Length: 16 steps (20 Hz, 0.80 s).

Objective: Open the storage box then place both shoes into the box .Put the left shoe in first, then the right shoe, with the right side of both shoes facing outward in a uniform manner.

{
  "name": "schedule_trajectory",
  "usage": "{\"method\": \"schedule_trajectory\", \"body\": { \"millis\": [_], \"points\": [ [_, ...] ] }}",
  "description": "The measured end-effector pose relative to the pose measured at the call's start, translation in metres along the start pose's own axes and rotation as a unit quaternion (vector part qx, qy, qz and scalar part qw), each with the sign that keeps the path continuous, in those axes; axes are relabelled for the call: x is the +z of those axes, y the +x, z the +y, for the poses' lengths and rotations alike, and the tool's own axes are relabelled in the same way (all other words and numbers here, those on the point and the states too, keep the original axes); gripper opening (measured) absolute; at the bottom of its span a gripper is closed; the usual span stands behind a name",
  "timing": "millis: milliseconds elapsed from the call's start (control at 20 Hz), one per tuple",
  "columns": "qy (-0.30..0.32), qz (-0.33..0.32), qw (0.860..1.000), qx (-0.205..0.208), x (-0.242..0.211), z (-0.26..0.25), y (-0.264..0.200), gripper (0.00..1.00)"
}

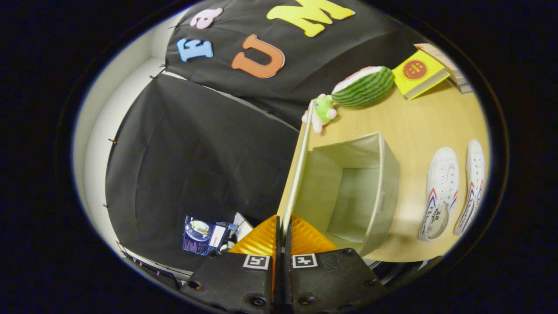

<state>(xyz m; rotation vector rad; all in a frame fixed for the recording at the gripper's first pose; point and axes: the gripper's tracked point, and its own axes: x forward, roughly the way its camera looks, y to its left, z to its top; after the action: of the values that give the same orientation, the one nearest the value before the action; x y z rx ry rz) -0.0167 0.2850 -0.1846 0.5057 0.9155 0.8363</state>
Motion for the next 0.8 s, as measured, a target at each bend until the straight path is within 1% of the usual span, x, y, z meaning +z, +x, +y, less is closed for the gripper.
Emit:
{"method": "schedule_trajectory", "body": {
  "millis": [150, 250, 500, 550, 600, 650, 700, 750, 800],
  "points": [
    [-0.043, 0.026, 0.999, 0.007, -0.003, 0.04, 0.028, 0.05],
    [-0.073, 0.048, 0.996, 0.01, -0.009, 0.063, 0.056, 0.06],
    [-0.151, 0.107, 0.983, 0.008, -0.039, 0.106, 0.123, 0.06],
    [-0.17, 0.114, 0.979, 0.008, -0.043, 0.11, 0.133, 0.12],
    [-0.189, 0.121, 0.975, 0.01, -0.046, 0.118, 0.139, 0.14],
    [-0.207, 0.124, 0.97, 0.013, -0.047, 0.126, 0.145, 0.21],
    [-0.224, 0.122, 0.967, 0.015, -0.042, 0.127, 0.147, 0.3],
    [-0.239, 0.116, 0.964, 0.014, -0.039, 0.13, 0.154, 0.46],
    [-0.252, 0.109, 0.961, 0.012, -0.034, 0.133, 0.157, 0.57]
  ]
}}
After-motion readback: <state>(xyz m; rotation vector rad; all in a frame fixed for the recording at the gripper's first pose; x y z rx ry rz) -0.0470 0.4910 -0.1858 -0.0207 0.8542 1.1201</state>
